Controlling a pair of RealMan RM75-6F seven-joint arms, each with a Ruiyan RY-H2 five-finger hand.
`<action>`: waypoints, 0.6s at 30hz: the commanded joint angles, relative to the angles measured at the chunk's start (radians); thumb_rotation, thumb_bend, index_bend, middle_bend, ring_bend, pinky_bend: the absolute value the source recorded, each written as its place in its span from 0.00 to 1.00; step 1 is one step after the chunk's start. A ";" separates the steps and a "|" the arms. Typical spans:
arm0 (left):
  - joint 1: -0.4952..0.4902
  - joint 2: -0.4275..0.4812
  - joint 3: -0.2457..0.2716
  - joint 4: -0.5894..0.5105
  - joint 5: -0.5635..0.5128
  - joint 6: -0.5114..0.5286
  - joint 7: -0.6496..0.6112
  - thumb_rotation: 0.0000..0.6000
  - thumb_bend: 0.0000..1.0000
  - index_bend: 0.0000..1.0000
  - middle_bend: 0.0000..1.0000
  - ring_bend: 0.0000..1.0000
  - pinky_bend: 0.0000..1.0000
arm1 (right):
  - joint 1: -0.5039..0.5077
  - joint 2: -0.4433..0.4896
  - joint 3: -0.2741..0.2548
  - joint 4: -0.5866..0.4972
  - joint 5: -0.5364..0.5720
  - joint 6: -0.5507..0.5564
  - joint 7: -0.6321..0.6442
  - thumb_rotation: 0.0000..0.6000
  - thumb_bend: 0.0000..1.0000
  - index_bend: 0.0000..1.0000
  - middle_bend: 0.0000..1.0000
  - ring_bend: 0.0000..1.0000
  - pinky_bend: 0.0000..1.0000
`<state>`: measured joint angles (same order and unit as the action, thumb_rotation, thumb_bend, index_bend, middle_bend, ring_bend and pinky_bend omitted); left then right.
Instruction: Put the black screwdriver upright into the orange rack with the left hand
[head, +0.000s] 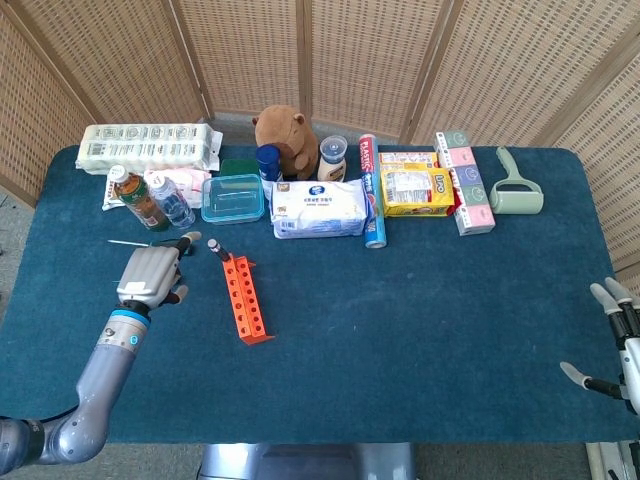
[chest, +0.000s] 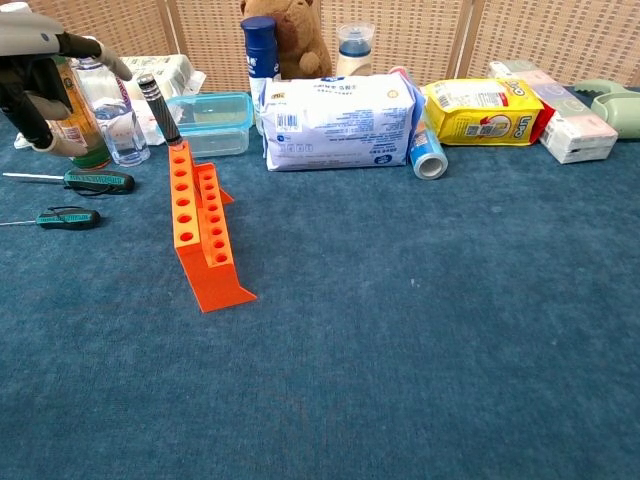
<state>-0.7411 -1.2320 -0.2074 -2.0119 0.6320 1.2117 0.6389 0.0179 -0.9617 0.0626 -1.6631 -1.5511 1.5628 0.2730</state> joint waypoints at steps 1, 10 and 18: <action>-0.011 -0.019 0.005 0.004 -0.003 0.001 0.010 1.00 0.29 0.13 1.00 1.00 0.97 | 0.000 0.001 0.000 0.001 0.001 0.000 0.004 1.00 0.00 0.02 0.00 0.00 0.00; -0.038 -0.073 0.016 -0.004 0.004 0.031 0.044 1.00 0.29 0.13 1.00 1.00 0.97 | -0.003 0.005 0.001 0.003 -0.001 0.006 0.017 1.00 0.00 0.02 0.00 0.00 0.00; -0.022 -0.041 0.015 -0.061 0.050 0.109 0.053 1.00 0.29 0.13 1.00 1.00 0.97 | -0.002 0.007 0.000 0.003 -0.002 0.004 0.021 1.00 0.00 0.02 0.00 0.00 0.00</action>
<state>-0.7685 -1.2830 -0.1919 -2.0622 0.6725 1.3110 0.6923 0.0158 -0.9545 0.0629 -1.6596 -1.5536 1.5665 0.2941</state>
